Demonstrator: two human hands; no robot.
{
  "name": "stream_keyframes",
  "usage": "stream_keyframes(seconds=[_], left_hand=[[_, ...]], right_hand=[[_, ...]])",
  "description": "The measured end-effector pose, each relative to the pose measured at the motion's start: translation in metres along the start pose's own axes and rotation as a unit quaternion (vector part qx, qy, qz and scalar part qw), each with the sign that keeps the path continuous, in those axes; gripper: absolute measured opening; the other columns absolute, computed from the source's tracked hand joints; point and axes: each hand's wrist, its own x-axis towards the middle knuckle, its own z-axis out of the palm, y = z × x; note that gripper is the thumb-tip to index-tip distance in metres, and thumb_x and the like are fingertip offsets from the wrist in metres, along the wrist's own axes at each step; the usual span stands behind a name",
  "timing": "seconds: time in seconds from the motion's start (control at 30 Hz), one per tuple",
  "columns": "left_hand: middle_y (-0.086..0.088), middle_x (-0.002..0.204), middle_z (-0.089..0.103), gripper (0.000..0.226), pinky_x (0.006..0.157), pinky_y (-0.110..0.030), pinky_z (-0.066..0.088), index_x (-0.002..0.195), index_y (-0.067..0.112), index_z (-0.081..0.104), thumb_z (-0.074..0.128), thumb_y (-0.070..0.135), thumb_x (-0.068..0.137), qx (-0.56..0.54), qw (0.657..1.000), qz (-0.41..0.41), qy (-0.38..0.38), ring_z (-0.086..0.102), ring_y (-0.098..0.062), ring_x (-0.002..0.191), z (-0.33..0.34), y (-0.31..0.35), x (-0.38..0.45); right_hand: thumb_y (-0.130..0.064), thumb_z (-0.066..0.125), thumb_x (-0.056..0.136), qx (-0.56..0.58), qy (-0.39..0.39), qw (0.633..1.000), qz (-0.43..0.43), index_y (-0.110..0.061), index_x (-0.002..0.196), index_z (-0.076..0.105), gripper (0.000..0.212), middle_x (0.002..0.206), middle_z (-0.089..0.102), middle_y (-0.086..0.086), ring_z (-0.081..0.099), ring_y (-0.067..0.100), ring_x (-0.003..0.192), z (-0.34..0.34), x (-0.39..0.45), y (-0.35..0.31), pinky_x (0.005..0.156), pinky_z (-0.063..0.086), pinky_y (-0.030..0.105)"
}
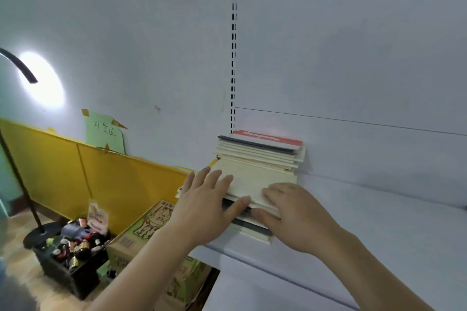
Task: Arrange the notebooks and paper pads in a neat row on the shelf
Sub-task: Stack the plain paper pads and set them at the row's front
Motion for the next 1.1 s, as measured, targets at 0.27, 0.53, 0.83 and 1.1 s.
stream_keyframes(seconds=[0.27, 0.53, 0.83, 1.1], left_hand=[[0.016, 0.125, 0.061, 0.08, 0.106, -0.031, 0.037, 0.123, 0.033, 0.062, 0.01, 0.081, 0.085, -0.052, 0.996, 0.059, 0.049, 0.05, -0.012, 0.122, 0.007, -0.034, 0.025], [0.001, 0.139, 0.049, 0.059, 0.103, -0.035, 0.041, 0.143, 0.024, 0.04, 0.041, 0.059, 0.096, -0.228, 0.951, 0.012, 0.207, 0.043, -0.019, 0.131, -0.029, -0.029, 0.014], [0.011, 0.109, 0.065, 0.024, 0.083, -0.038, 0.057, 0.123, 0.031, 0.048, 0.05, 0.026, 0.1, -0.64, 0.764, -0.071, -0.026, 0.064, -0.006, 0.096, -0.044, -0.001, -0.015], [0.017, 0.098, 0.069, 0.028, 0.059, -0.02, 0.052, 0.123, 0.04, 0.052, 0.048, 0.022, 0.103, -0.63, 0.768, -0.105, 0.05, 0.066, 0.001, 0.079, -0.04, -0.043, -0.02]], right_hand=[[-0.055, 0.032, 0.097, 0.032, 0.046, 0.998, -0.001, -0.027, 0.098, 0.057, 0.038, 0.073, 0.062, -0.01, 0.056, 0.01, 0.067, -0.007, 0.01, -0.001, 0.064, 0.047, 0.03], [-0.046, 0.025, 0.102, -0.045, 0.273, 0.958, 0.075, -0.025, 0.088, 0.051, 0.037, 0.048, 0.043, -0.013, 0.042, 0.007, 0.038, -0.017, -0.003, -0.042, 0.037, 0.034, 0.025], [-0.032, 0.031, 0.102, -0.002, 0.268, 0.963, 0.037, -0.017, 0.122, 0.06, 0.038, 0.115, 0.067, -0.005, 0.061, 0.009, 0.105, 0.022, -0.03, -0.124, 0.089, 0.045, 0.02], [-0.017, 0.042, 0.097, -0.013, 0.18, 0.965, 0.192, -0.016, 0.148, 0.033, 0.051, 0.156, 0.027, -0.003, 0.019, 0.012, 0.144, 0.002, -0.037, -0.077, 0.117, 0.017, 0.024]])
